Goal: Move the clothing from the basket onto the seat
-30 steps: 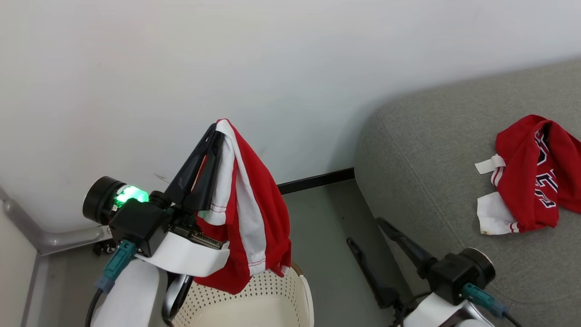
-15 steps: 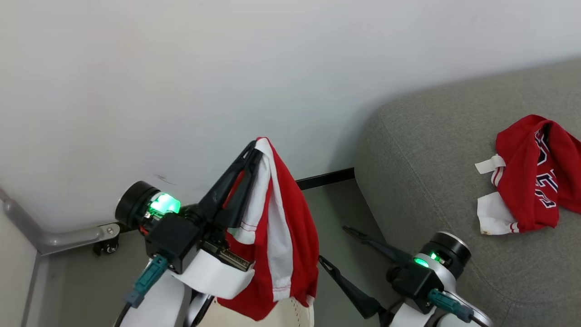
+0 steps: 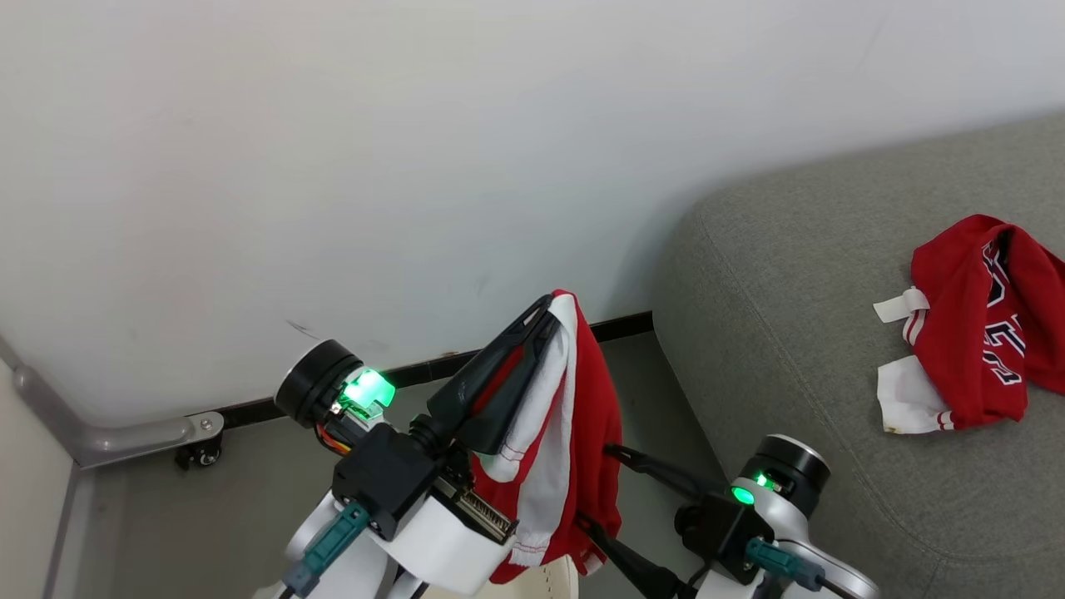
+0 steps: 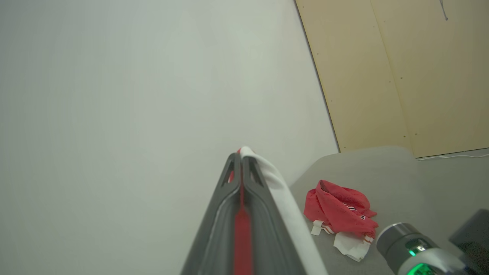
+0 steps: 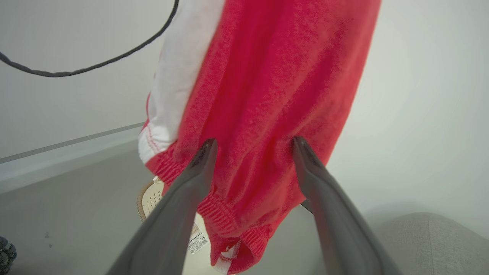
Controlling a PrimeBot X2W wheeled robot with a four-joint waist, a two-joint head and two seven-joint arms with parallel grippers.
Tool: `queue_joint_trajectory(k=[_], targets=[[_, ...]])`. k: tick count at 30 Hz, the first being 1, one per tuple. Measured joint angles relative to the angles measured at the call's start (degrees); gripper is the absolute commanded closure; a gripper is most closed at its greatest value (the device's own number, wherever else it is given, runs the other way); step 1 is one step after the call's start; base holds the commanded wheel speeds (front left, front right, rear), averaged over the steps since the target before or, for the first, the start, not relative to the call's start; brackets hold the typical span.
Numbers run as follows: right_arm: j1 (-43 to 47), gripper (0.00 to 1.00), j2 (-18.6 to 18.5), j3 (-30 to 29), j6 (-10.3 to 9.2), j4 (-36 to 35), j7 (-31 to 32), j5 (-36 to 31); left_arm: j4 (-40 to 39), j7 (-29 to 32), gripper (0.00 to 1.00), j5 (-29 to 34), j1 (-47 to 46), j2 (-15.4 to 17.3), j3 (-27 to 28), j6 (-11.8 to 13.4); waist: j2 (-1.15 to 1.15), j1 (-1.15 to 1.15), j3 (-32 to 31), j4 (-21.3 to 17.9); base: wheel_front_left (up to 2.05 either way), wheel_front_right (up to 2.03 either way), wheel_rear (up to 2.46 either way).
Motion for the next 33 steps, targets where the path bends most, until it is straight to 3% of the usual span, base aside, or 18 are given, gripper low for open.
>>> queue_joint_trajectory(k=[8,32,33], targets=[[-1.3,0.00,0.4,2.5,0.00,2.6,0.0,0.7,-0.8,0.0,1.00,0.5,-0.1,0.6,-3.5,0.0,0.00,0.00,-0.1,0.3,0.00,0.00,0.00],[-3.6,0.00,6.8,2.9,0.00,9.3,0.0,1.8,-3.0,0.0,1.00,0.3,-1.4,1.6,-13.8,0.0,0.00,0.00,-0.2,1.9,0.00,0.00,0.00],[-3.6,0.58,6.8,2.9,0.00,9.3,0.0,1.8,-3.0,0.0,1.00,0.3,-1.4,1.6,-13.8,0.0,0.00,0.00,-0.2,1.9,0.00,0.00,0.00]])
